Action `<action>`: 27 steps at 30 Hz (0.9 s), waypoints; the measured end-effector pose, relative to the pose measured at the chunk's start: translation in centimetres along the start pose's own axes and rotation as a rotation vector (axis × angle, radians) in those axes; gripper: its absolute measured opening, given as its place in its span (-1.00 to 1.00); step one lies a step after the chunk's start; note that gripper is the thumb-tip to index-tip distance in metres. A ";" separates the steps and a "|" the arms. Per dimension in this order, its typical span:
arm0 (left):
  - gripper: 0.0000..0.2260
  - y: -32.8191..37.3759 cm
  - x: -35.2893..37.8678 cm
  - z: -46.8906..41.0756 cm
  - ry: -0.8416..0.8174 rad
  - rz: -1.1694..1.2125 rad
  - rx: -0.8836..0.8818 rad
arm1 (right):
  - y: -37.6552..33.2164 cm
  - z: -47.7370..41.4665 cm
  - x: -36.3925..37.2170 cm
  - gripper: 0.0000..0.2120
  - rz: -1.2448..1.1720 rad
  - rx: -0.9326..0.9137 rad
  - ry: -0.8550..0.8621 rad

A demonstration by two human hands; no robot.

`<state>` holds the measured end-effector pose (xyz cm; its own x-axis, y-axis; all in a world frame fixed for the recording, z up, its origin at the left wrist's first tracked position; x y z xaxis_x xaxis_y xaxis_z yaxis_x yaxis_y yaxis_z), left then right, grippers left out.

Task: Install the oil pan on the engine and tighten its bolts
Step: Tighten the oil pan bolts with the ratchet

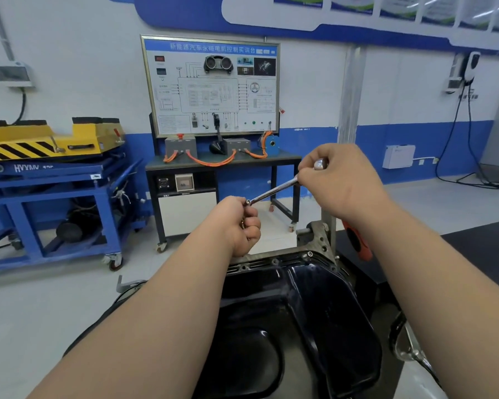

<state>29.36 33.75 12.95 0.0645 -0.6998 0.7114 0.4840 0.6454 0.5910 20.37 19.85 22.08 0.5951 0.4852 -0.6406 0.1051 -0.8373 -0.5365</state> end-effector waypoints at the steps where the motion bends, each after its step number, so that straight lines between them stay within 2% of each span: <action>1: -0.72 0.3 -0.3 -0.1 0.017 0.048 0.007 | -0.2 0.1 -0.1 -0.88 0.001 -0.003 0.020; 5: -0.72 1.2 -1.4 -0.5 0.075 0.172 0.037 | -0.7 0.5 -0.8 -0.91 0.015 -0.017 0.070; 10: -0.72 1.5 -1.5 -0.3 0.061 0.220 0.035 | -1.4 1.0 -1.3 -0.91 0.023 -0.025 0.069; 17: -0.72 1.6 -1.5 0.0 0.060 0.146 0.033 | -1.2 1.5 -1.0 -0.89 0.036 -0.071 0.035; 21: -0.67 1.1 -1.9 -0.3 0.074 -0.140 -0.042 | -1.8 2.2 -2.0 -0.87 0.196 -0.205 -0.034; 27: -0.74 -1.0 -2.1 -1.1 0.046 -0.910 -0.260 | -2.5 3.3 -3.5 -0.88 0.373 -0.272 -0.156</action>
<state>29.65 34.21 10.47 -0.4012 -0.9160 0.0001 0.5442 -0.2383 0.8044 15.40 21.10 23.88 0.5076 0.1542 -0.8477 0.1244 -0.9867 -0.1050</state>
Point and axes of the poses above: each hand's wrist, its own z-axis away from the middle knuckle, its own x-axis out of the palm, y = z × x, the point moved 4 cm from there along -z, towards the middle knuckle, and after that the axes turned 15 degrees about z, right-handed, at the moved point
